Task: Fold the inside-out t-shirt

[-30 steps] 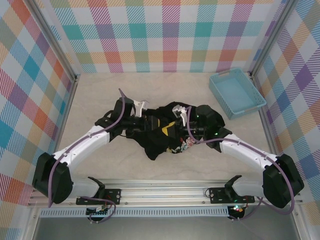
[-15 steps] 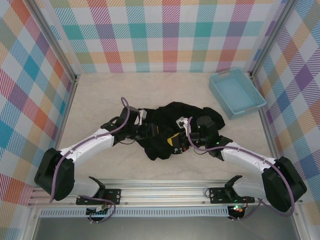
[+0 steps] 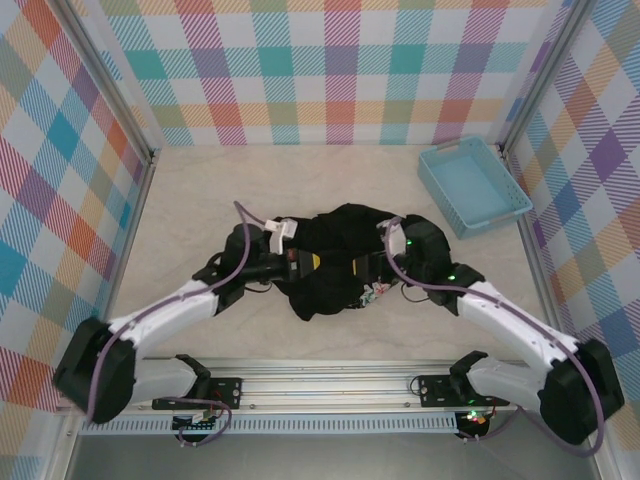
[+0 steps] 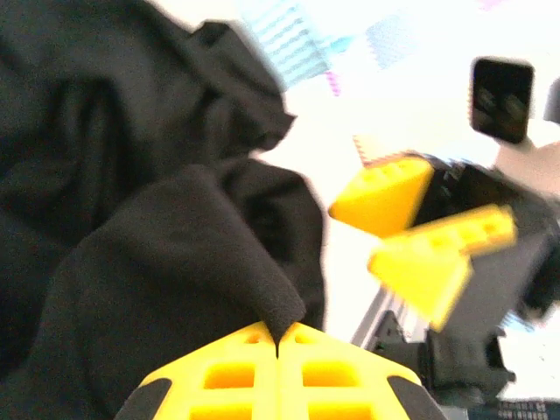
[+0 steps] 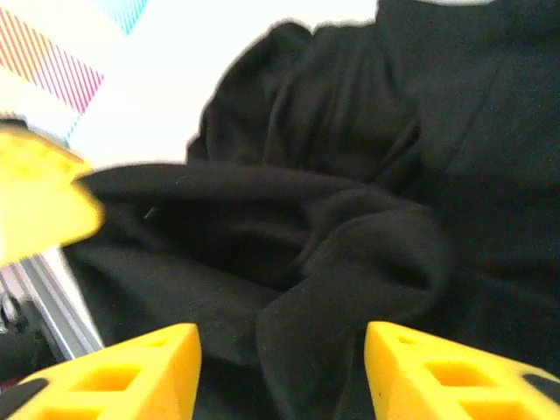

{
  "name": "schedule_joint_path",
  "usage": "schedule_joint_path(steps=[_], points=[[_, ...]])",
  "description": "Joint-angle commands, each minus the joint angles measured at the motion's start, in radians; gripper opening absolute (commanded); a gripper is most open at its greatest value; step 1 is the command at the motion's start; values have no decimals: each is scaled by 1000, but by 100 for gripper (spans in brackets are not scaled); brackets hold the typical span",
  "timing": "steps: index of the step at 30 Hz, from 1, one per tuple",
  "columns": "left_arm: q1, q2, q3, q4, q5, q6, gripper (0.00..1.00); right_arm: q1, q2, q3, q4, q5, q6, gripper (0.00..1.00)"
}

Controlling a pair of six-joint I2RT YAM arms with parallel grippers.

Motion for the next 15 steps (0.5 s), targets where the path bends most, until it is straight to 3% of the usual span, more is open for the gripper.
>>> schedule_joint_path(steps=[1,8,15], points=[[3,-68,-23,168,96,143,0,4,-57,44,7,-190,-91,66],[2,-103,-10,163,244,262,0,4,80,145,-38,-178,-227,78],[3,-123,33,53,238,334,0,5,255,181,-44,-180,-317,83]])
